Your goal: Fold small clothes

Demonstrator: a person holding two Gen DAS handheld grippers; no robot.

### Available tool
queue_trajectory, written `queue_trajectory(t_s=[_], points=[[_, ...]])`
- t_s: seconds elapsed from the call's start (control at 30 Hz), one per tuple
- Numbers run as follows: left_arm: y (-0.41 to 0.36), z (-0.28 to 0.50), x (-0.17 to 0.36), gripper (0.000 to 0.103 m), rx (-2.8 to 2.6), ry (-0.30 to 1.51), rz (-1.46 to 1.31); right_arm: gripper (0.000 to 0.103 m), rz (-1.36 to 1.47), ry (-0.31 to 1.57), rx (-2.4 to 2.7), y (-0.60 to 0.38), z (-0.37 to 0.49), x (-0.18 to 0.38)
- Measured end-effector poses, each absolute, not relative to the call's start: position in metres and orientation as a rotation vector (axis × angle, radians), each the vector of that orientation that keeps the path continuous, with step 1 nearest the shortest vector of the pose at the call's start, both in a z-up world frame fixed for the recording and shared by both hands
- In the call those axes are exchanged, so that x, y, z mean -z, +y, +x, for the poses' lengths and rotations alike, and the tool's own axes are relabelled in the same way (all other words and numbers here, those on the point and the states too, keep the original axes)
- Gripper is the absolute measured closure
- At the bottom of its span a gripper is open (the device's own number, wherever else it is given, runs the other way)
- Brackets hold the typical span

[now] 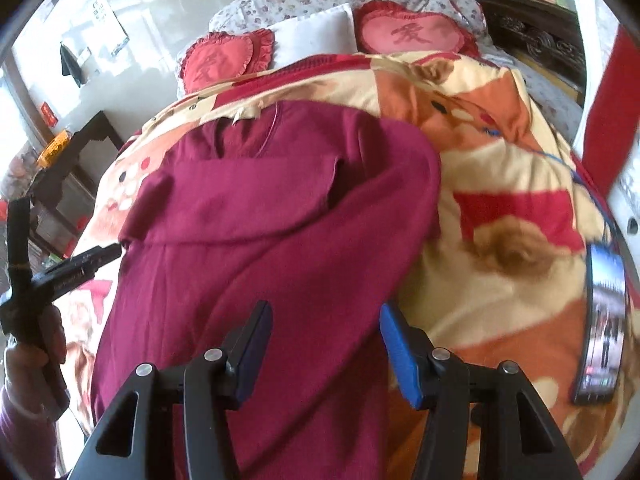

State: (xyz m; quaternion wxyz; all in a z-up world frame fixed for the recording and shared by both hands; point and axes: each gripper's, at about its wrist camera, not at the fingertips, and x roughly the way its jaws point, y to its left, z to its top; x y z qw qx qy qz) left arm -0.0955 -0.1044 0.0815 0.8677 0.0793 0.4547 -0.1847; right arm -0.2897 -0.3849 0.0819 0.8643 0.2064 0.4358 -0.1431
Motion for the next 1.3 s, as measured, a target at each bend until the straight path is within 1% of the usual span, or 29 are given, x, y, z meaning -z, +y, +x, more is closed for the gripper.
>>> queue_trajectory(t_s=[0.4,0.43,0.47,0.53,0.57,0.63,0.67,0.87,0.93,1.03,1.17,1.2,1.27,1.3], points=[[-0.126,-0.141,-0.077,0.052,0.481,0.969,0.202,0.049,0.566,0.964,0.222,-0.364,-0.316,-0.041],[-0.127,-0.143,-0.077,0.052,0.483,0.972,0.206,0.051,0.563,0.959,0.212,-0.361,-0.316,-0.039],[-0.127,-0.143,-0.076,0.052,0.483,0.974,0.206,0.054,0.558,0.952,0.199,-0.358,-0.314,-0.038],[-0.125,-0.142,-0.076,0.052,0.483,0.98,0.2,0.068,0.552,0.944,0.192,-0.357,-0.31,-0.033],[-0.124,-0.142,-0.076,0.052,0.483,0.982,0.197,0.073,0.557,0.941,0.194,-0.358,-0.308,-0.03],[-0.121,-0.141,-0.078,0.052,0.482,0.981,0.19,0.087,0.58,0.921,0.198,-0.363,-0.308,-0.034],[-0.118,-0.14,-0.08,0.052,0.482,0.978,0.184,0.089,0.577,0.908,0.193,-0.364,-0.308,-0.041],[-0.101,-0.135,-0.092,0.052,0.476,0.965,0.124,0.09,0.483,0.868,0.114,-0.351,-0.286,-0.083],[-0.096,-0.134,-0.095,0.052,0.468,0.959,0.117,0.091,0.459,0.867,0.112,-0.348,-0.272,-0.088],[-0.09,-0.134,-0.097,0.052,0.454,0.947,0.13,0.091,0.47,0.932,0.134,-0.351,-0.255,-0.085],[-0.078,-0.13,-0.093,0.052,0.436,0.952,0.117,0.09,0.5,0.96,0.153,-0.358,-0.267,-0.083],[-0.078,-0.129,-0.091,0.052,0.436,0.958,0.109,0.088,0.502,0.961,0.162,-0.36,-0.271,-0.083],[-0.078,-0.126,-0.087,0.052,0.438,0.976,0.085,0.078,0.527,0.964,0.172,-0.364,-0.279,-0.081],[-0.079,-0.125,-0.086,0.052,0.441,0.983,0.079,0.066,0.549,0.97,0.164,-0.366,-0.281,-0.077]])
